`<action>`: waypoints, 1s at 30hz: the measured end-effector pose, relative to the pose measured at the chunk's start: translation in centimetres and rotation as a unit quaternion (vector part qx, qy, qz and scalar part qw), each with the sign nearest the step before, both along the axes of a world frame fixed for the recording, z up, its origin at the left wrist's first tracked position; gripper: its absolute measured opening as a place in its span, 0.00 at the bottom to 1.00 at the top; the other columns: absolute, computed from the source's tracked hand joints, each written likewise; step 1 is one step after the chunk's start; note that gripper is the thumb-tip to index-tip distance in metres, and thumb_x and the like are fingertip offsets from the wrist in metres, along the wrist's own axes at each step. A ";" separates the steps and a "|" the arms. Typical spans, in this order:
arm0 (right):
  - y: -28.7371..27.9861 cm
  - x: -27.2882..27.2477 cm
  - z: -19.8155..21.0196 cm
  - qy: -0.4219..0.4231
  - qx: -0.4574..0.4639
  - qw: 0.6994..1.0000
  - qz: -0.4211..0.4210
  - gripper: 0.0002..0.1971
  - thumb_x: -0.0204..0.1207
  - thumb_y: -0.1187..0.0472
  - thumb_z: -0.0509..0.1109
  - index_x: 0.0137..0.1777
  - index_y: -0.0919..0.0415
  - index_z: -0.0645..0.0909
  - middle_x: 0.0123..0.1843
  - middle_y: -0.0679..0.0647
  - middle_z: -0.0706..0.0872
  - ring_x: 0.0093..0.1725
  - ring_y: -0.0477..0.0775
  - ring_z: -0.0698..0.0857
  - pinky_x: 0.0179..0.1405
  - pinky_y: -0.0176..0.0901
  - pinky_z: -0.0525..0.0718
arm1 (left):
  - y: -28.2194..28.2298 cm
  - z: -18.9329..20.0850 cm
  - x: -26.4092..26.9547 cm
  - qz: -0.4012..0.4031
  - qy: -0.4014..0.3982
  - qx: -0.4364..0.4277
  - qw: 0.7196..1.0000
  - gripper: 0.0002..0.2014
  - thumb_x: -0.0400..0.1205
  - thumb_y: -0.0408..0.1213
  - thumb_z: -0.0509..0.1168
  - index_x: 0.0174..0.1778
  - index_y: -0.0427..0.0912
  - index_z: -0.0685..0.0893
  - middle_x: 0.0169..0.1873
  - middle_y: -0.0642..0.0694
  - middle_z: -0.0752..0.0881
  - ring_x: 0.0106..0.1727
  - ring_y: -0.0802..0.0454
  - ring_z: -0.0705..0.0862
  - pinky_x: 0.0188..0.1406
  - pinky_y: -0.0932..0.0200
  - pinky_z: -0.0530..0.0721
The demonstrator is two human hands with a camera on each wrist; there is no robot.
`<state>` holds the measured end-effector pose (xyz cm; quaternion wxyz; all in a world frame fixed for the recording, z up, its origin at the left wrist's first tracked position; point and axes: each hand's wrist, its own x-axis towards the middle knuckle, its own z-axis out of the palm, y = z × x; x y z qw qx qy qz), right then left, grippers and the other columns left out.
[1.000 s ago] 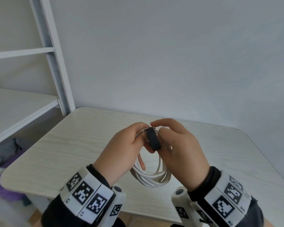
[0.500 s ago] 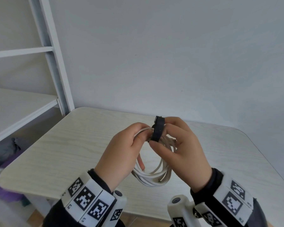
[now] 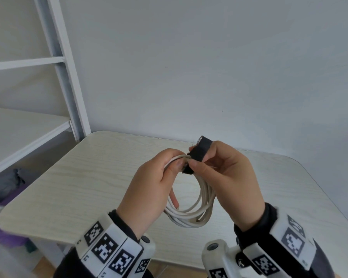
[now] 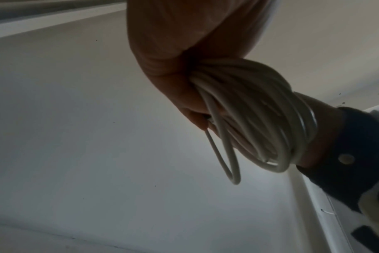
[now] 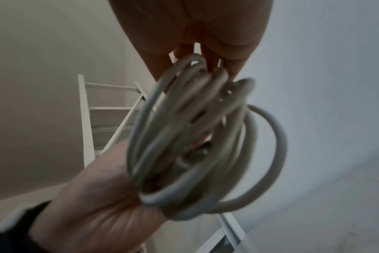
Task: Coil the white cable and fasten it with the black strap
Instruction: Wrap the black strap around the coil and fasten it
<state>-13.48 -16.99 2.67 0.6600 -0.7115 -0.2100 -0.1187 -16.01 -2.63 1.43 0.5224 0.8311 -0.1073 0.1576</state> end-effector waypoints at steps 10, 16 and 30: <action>0.0 0.1 0.3 -0.024 0.002 1.000 -0.006 0.08 0.66 0.64 0.72 0.32 0.63 0.75 0.35 0.61 0.91 0.35 0.58 0.91 0.41 0.63 0.88 | -0.1 -0.1 0.0 0.014 0.036 -0.044 0.998 0.06 0.84 0.44 0.56 0.56 0.53 0.75 0.46 0.54 0.89 0.14 0.53 0.82 0.25 0.58 0.83; 0.0 0.3 0.3 -0.032 -0.003 0.999 -0.011 0.08 0.66 0.63 0.72 0.33 0.62 0.74 0.33 0.63 0.89 0.33 0.59 0.90 0.39 0.62 0.88 | -0.2 0.0 -0.1 0.009 0.017 -0.055 0.998 0.08 0.85 0.41 0.56 0.52 0.57 0.80 0.40 0.56 0.91 0.14 0.53 0.81 0.22 0.58 0.83; -0.1 0.0 0.4 -0.034 0.017 0.998 0.053 0.04 0.67 0.67 0.70 0.38 0.69 0.79 0.38 0.61 0.88 0.39 0.57 0.91 0.45 0.52 0.88 | 0.2 0.3 0.0 0.007 0.005 -0.054 0.998 0.12 0.86 0.39 0.57 0.48 0.63 0.81 0.41 0.61 0.90 0.14 0.50 0.81 0.25 0.55 0.84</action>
